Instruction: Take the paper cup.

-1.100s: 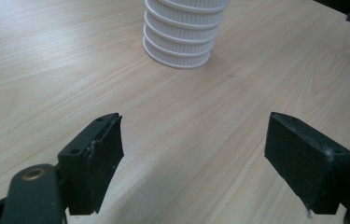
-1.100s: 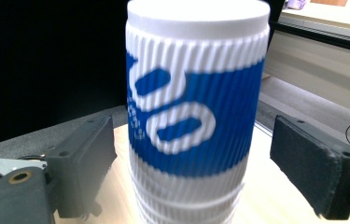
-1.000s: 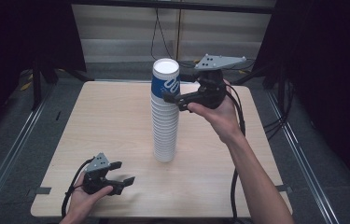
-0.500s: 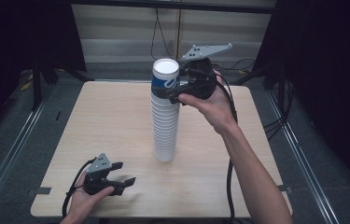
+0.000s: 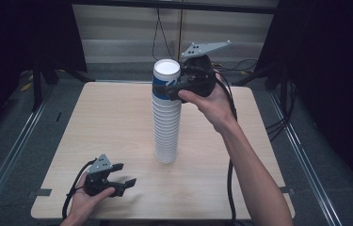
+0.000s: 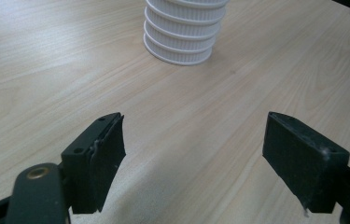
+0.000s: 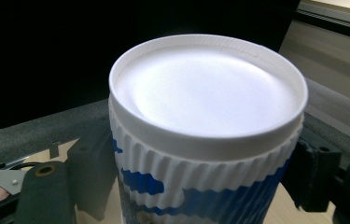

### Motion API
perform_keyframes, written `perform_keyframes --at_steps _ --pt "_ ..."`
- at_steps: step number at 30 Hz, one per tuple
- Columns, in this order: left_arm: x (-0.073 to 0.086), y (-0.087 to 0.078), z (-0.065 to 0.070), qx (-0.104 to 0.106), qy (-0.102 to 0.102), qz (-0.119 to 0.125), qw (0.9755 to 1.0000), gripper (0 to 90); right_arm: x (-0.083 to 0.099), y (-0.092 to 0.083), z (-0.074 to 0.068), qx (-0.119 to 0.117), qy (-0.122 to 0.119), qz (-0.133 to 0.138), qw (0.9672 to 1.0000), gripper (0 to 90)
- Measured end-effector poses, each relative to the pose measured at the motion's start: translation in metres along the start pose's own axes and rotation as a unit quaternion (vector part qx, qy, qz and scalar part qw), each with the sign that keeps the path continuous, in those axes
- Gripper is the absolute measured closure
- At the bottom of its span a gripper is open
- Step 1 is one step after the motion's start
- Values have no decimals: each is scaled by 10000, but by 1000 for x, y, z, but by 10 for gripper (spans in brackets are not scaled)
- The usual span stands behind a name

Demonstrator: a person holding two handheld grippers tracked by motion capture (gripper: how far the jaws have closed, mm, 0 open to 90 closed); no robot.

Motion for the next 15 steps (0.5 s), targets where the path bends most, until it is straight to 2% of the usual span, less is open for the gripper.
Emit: perform_keyframes --at_steps 5,15 --pt "0 0 -1 -1 4 -16 10000 209 -2 -1 0 17 -23 -28 10000 239" --pt "0 0 -1 17 -17 -38 10000 209 -5 -3 -1 67 38 144 9999 242"
Point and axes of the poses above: each handheld gripper's, and its own axes: y roughly forward along the jaws, x roughly out of its underside, z roughly to its right, the point moved 1 cm from there along y, roughly forward along the jaws, and after that the axes turned 12 degrees about -y, right-handed, at the moved point
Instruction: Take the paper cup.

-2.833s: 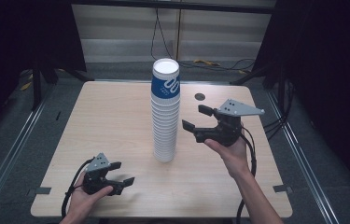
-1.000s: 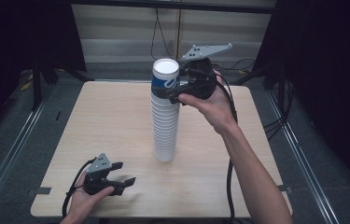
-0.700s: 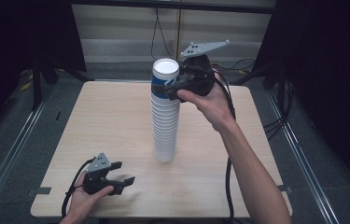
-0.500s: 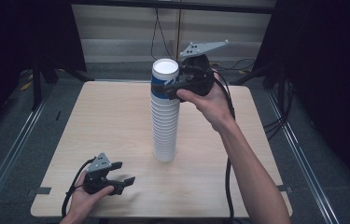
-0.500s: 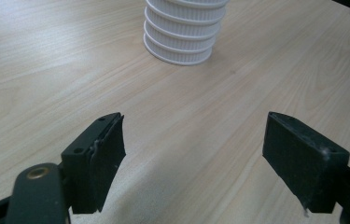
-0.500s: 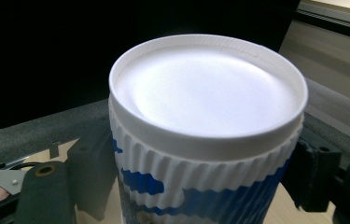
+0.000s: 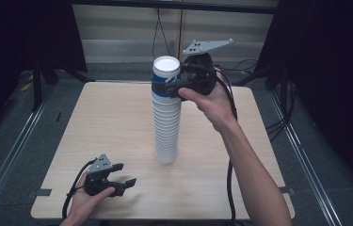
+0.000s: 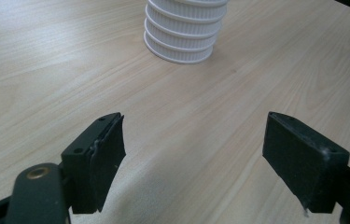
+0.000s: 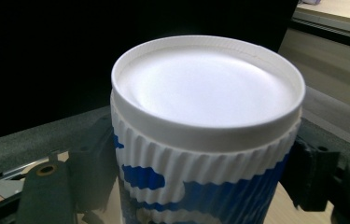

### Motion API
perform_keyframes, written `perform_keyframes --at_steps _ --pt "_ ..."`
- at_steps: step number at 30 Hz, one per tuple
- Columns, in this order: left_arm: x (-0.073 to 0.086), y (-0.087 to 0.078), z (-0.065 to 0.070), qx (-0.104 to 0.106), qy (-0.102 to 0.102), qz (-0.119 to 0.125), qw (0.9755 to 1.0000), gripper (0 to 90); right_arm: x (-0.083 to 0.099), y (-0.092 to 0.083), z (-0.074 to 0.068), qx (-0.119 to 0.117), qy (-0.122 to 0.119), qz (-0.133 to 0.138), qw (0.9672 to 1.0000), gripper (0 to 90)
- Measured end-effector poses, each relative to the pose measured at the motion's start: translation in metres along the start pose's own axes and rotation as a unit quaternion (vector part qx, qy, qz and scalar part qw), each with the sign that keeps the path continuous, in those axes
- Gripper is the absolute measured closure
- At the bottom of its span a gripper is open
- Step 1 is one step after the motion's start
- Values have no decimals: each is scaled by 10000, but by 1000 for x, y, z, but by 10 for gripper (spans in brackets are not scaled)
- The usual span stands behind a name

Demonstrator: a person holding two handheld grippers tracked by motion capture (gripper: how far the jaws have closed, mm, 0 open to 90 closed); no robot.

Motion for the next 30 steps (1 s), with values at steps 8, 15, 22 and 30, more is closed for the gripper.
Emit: perform_keyframes --at_steps 8,15,22,30 --pt "0 0 0 -13 -37 -25 10000 209 -4 -6 2 75 92 235 9997 243" --pt "1 0 -2 -19 -86 -49 9999 208 -9 -10 3 63 127 367 9992 244" --pt "1 -1 -1 -16 -102 -20 9999 207 -15 -13 3 114 127 537 9984 246" --pt "1 0 -1 -10 -88 -46 9999 207 -21 -21 4 207 183 793 9965 249"
Point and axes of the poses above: each handheld gripper's, and its own axes: y roughly forward along the jaws, x roughly out of its underside, z roughly to its right, the point moved 1 cm from there along y, roughly forward along the jaws, and after that the axes turned 12 degrees about -y, right-handed, at the moved point
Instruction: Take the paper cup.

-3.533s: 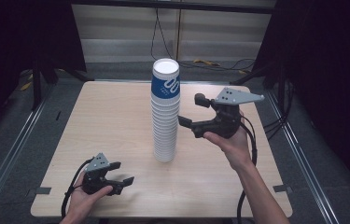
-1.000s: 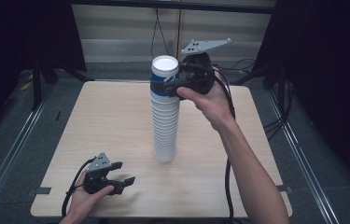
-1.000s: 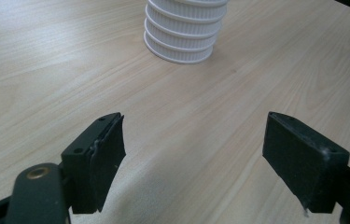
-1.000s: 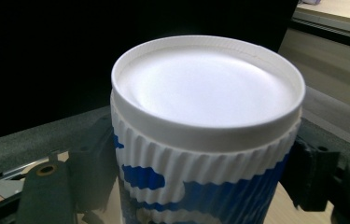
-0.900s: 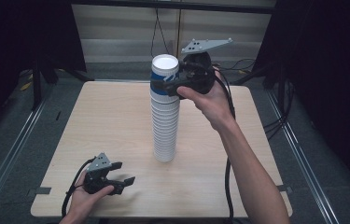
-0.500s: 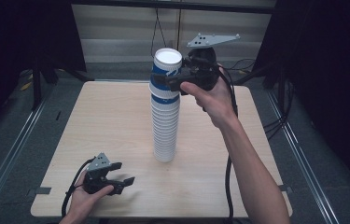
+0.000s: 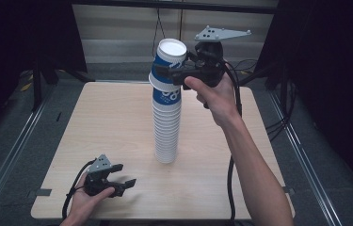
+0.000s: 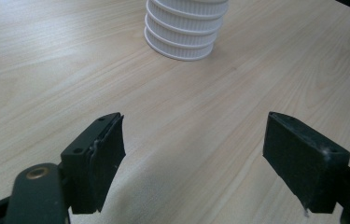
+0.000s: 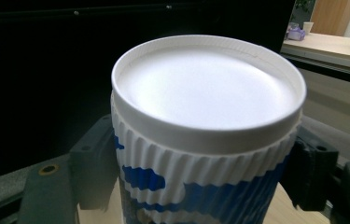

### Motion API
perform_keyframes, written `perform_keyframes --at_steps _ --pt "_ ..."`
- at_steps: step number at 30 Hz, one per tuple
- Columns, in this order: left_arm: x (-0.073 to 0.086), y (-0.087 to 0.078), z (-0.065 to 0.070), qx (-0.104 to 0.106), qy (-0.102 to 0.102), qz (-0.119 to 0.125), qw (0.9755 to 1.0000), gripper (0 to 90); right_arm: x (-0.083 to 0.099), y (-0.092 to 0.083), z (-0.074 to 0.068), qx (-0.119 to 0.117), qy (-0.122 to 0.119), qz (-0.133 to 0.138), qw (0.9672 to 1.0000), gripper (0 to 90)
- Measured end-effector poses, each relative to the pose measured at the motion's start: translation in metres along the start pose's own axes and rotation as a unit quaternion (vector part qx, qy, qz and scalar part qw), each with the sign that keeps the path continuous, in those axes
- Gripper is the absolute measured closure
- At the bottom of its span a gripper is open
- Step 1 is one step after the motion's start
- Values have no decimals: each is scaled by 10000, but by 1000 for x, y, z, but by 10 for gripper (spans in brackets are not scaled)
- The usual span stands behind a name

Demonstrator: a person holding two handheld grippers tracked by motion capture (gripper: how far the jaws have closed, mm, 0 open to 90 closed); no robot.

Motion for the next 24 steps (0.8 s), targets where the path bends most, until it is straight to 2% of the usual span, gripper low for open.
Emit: perform_keyframes --at_steps 6,12,15,16,19,24 --pt "0 0 0 9 -4 5 10000 207 -3 -5 2 31 14 110 9999 252" --pt "0 0 0 10 0 -2 10000 207 -6 -10 1 160 -118 271 9994 253" --pt "0 0 0 13 0 5 10000 207 -6 -11 2 167 -83 342 9992 252" --pt "0 0 -1 10 -2 5 10000 207 -6 -12 2 245 -81 437 9987 253" --pt "0 0 -1 -29 13 -23 10000 207 -7 -17 4 276 -60 571 9980 253" --pt "0 0 -1 -9 5 -15 10000 207 -7 -22 5 284 -39 587 9979 253"
Point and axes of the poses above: each handheld gripper's, and its own axes: y roughly forward along the jaws, x roughly out of its underside, z roughly to its right, the point moved 1 cm from there along y, roughly forward along the jaws, and after that the axes turned 12 degrees about -y, right-handed, at the moved point
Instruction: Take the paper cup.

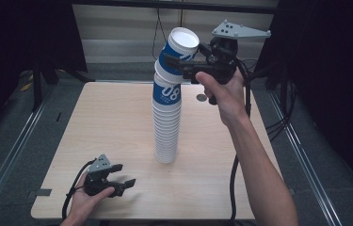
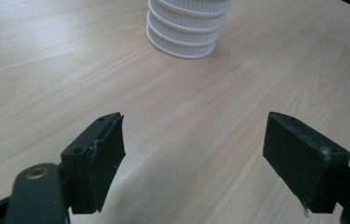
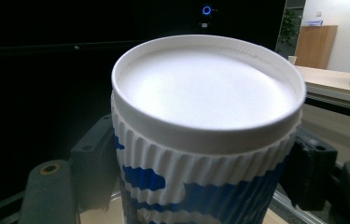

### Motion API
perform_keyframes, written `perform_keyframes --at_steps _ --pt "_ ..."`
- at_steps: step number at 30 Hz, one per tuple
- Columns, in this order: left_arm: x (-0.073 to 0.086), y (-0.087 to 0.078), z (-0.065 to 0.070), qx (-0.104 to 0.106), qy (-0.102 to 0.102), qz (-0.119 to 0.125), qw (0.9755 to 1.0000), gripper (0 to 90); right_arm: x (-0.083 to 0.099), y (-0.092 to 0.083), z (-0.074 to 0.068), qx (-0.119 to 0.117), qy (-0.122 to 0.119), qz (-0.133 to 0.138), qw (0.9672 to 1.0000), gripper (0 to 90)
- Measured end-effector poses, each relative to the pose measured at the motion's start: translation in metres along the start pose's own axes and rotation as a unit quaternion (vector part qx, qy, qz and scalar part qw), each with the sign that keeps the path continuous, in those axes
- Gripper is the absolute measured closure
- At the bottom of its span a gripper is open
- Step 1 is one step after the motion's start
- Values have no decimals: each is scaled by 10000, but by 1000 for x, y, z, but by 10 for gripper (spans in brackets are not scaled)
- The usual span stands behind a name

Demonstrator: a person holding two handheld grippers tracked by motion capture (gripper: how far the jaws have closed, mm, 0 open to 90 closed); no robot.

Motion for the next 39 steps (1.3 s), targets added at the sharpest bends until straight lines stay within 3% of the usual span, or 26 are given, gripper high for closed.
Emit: perform_keyframes --at_steps 16,22,24,28,30,37,39 --pt "-1 -2 4 -1 62 87 9999 206 3 -34 7 211 53 112 9997 255" --pt "-5 1 6 170 -101 102 9998 205 11 -56 12 364 66 86 9993 255" --pt "-7 3 9 122 16 107 9999 204 13 -59 12 373 83 93 9992 255" --pt "-9 4 13 258 22 97 9996 184 22 -74 16 543 135 -21 9984 255" --pt "-12 5 15 400 -29 91 9992 182 26 -80 17 584 105 -100 9982 255" --pt "-31 3 23 394 146 154 9990 158 40 -92 14 674 73 -297 9973 255" --pt "-39 5 26 512 153 198 9984 159 46 -93 11 658 44 -370 9971 255"
Point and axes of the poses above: each handheld gripper's, and its own axes: y roughly forward along the jaws, x roughly out of its underside, z roughly to its right, the point moved 1 cm from there along y, roughly forward along the jaws, and after that the axes turned 12 degrees about -y, right-handed, at the moved point
